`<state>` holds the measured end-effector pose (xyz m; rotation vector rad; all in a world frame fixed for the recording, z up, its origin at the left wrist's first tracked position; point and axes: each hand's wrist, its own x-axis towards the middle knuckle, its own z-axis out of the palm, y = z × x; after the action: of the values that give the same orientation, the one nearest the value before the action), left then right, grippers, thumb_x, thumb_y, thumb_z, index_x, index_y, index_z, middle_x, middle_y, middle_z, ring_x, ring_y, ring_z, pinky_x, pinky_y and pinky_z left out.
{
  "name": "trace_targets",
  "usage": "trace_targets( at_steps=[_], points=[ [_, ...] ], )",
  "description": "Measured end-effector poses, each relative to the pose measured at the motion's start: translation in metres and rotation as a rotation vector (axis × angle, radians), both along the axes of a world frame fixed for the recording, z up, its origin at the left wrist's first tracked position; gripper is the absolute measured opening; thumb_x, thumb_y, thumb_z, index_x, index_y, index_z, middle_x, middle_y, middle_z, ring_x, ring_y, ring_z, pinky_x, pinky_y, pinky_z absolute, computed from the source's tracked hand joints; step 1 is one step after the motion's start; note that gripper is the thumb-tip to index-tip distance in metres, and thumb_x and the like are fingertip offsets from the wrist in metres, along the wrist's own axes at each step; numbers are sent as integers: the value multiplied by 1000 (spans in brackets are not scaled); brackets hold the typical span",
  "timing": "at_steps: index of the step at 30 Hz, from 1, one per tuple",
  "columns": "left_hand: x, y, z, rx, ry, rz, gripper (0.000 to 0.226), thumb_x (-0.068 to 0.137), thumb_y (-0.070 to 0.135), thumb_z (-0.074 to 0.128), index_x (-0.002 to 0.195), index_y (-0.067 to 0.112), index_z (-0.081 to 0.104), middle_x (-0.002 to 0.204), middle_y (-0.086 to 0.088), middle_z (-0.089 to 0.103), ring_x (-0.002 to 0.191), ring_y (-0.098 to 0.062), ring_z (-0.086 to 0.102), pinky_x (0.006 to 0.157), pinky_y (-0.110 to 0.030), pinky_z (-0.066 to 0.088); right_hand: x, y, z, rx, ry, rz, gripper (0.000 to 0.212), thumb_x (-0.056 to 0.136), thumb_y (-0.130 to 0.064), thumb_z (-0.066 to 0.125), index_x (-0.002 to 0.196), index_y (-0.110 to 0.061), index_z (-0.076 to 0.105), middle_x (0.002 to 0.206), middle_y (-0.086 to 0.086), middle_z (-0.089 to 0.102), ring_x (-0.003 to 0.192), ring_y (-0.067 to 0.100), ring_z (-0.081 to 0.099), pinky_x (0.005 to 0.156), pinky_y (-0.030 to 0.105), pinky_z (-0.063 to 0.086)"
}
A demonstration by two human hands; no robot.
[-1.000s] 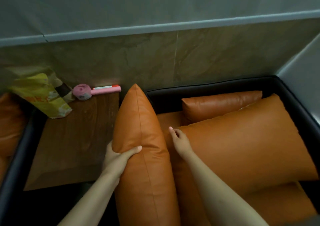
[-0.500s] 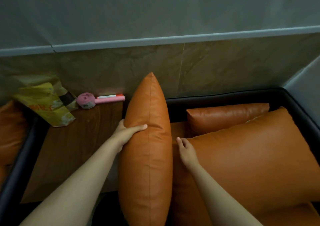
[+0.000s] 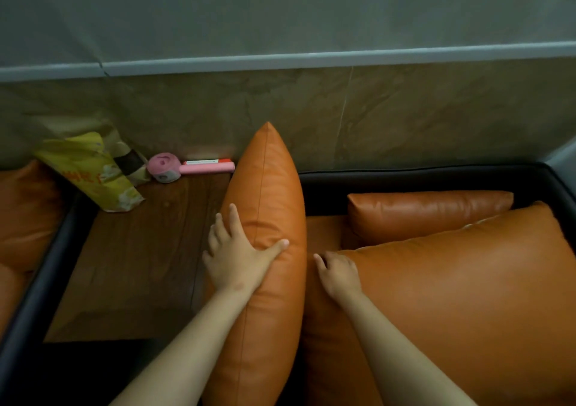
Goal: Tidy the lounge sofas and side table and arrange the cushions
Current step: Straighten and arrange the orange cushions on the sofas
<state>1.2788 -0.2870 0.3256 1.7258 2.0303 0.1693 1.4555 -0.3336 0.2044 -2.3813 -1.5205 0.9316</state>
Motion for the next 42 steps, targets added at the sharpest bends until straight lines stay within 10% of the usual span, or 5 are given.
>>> trace_targets(
  at_steps=[5,31,42],
  points=[
    [-9,2,-9,45,4,15,118,65,80,59,153,30,-1,161,-3,11,146,-27,16,112,-51,26,2,7,-6,-103,-169,157,59,96,-60,34,138,-20,47,143,2,48,136,19,37,116,33,17],
    [-68,-3,-11,-61,-267,10,116,66,66,74,154,30,9,159,-2,20,143,-31,24,113,-50,28,-23,-106,14,246,-282,26,55,82,-65,35,89,-23,69,86,-1,69,88,22,64,93,30,31],
    [-71,-14,-10,-77,-213,-37,116,68,68,71,154,27,4,160,-6,17,143,-34,23,112,-52,28,-36,-174,32,358,-350,-20,46,86,-59,39,100,-26,68,98,-8,68,96,13,63,102,25,24]
  ],
)
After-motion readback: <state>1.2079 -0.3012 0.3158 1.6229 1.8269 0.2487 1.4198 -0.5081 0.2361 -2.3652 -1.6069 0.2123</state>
